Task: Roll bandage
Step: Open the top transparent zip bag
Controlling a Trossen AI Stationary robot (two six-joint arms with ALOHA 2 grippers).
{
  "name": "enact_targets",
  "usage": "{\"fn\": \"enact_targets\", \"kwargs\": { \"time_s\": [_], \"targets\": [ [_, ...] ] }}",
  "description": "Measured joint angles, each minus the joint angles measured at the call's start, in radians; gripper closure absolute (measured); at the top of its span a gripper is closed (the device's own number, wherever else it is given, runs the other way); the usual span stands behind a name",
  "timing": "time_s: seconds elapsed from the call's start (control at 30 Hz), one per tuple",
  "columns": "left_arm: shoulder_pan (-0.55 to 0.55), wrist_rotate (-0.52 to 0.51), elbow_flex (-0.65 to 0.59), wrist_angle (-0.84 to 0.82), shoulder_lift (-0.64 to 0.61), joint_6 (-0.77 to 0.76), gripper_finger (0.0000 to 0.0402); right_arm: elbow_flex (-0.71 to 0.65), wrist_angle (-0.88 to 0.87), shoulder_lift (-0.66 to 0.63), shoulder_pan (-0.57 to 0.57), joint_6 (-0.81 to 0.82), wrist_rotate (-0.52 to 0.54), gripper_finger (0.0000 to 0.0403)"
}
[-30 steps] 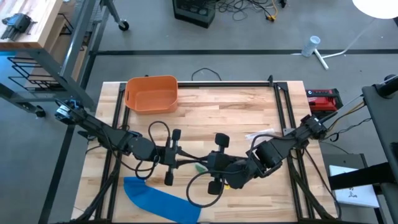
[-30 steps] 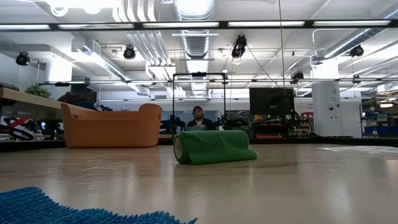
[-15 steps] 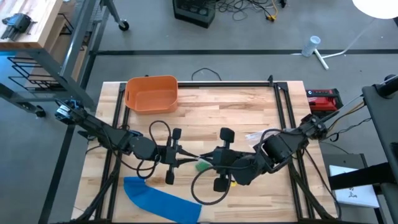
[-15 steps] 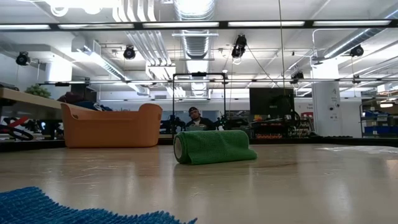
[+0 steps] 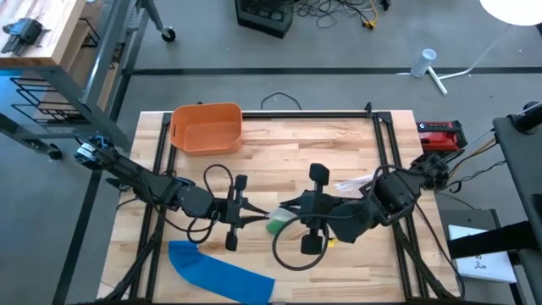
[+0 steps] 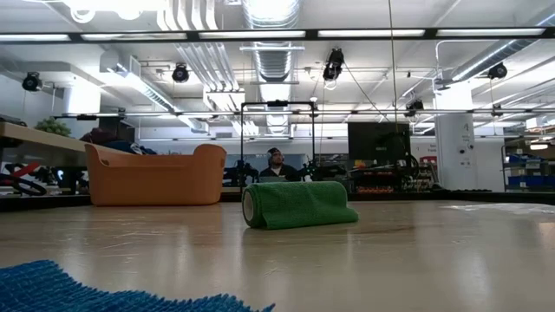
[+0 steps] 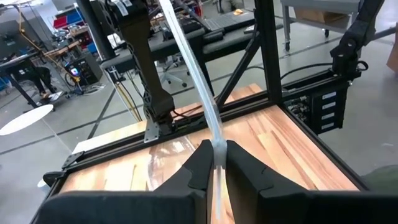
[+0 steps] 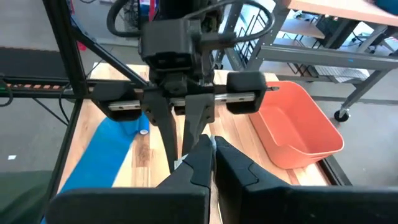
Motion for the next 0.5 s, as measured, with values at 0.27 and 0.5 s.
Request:
{"fn": "enact_targets", "kwargs": {
  "time_s": [0.27,0.5],
  "targets": [
    [0.000,0.000,0.000,-0.018,0.000,0.001,0.0378,0.035,-0.035,0.000,0.000,-0.005,0.002,0.0401],
    [0.000,-0.002,0.000,-0.066,0.000,0.025,0.0373,0.035,-0.058,-0.017,0.000,-0.005,-0.001,0.0401]
  ]
}}
